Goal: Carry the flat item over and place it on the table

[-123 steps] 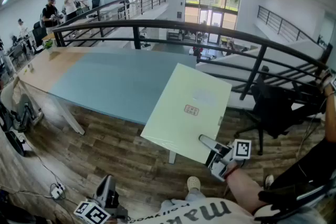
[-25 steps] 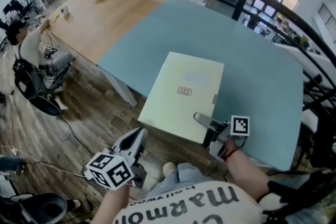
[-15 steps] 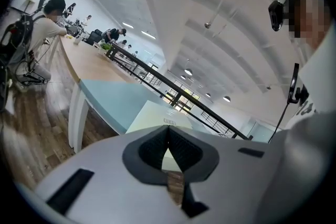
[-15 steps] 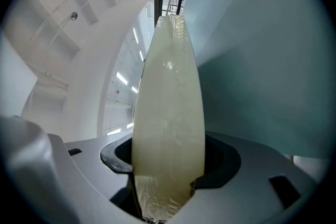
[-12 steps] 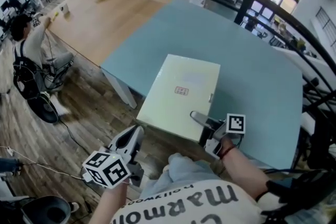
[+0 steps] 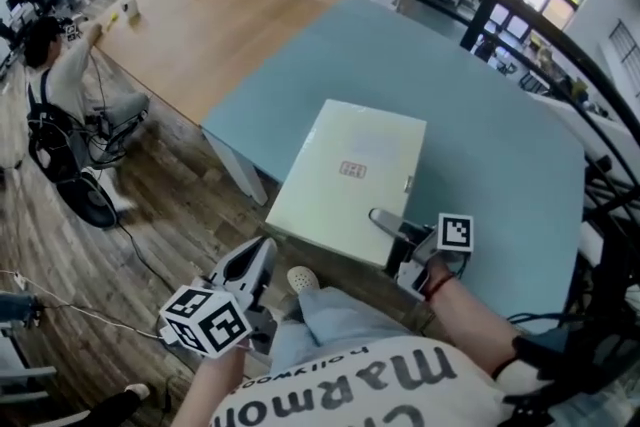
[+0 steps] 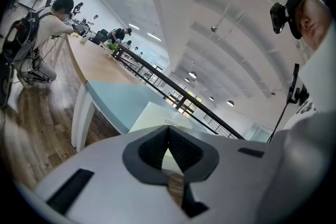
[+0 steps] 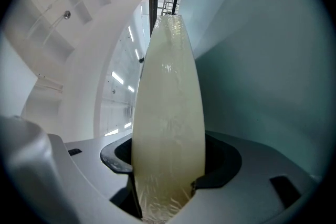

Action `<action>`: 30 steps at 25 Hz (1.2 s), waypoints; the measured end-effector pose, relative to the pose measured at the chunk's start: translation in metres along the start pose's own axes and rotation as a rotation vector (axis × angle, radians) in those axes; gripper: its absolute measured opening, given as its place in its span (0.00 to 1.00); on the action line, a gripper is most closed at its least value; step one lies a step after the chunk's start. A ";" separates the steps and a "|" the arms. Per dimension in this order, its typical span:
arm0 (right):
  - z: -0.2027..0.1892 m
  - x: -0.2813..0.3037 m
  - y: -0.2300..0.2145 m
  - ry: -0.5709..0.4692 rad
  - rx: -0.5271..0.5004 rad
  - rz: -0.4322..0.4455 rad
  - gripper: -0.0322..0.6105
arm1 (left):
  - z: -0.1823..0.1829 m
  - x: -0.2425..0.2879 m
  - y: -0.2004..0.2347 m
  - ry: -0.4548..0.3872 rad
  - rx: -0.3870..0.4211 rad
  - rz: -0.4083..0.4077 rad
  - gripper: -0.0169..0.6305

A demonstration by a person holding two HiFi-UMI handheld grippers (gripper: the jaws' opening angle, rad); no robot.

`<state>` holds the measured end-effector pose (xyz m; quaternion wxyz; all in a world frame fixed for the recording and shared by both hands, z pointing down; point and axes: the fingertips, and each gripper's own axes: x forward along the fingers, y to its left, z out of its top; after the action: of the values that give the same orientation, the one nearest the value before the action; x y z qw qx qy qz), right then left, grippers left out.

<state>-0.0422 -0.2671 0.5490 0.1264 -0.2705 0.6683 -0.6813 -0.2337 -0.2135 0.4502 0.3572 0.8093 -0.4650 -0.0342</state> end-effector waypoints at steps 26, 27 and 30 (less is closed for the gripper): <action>-0.010 -0.002 -0.020 -0.099 0.011 -0.056 0.52 | -0.002 -0.003 0.030 -0.012 -0.048 0.033 0.03; -0.010 -0.002 -0.021 -0.104 0.010 -0.064 0.52 | -0.003 -0.001 0.030 -0.009 -0.049 0.032 0.03; -0.007 -0.003 -0.022 -0.113 0.007 -0.090 0.52 | -0.003 0.003 0.030 -0.003 -0.050 0.028 0.03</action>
<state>-0.0393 -0.2575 0.5701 0.1343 -0.3379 0.6450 -0.6722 -0.2532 -0.2236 0.4713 0.3769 0.7936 -0.4758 -0.0418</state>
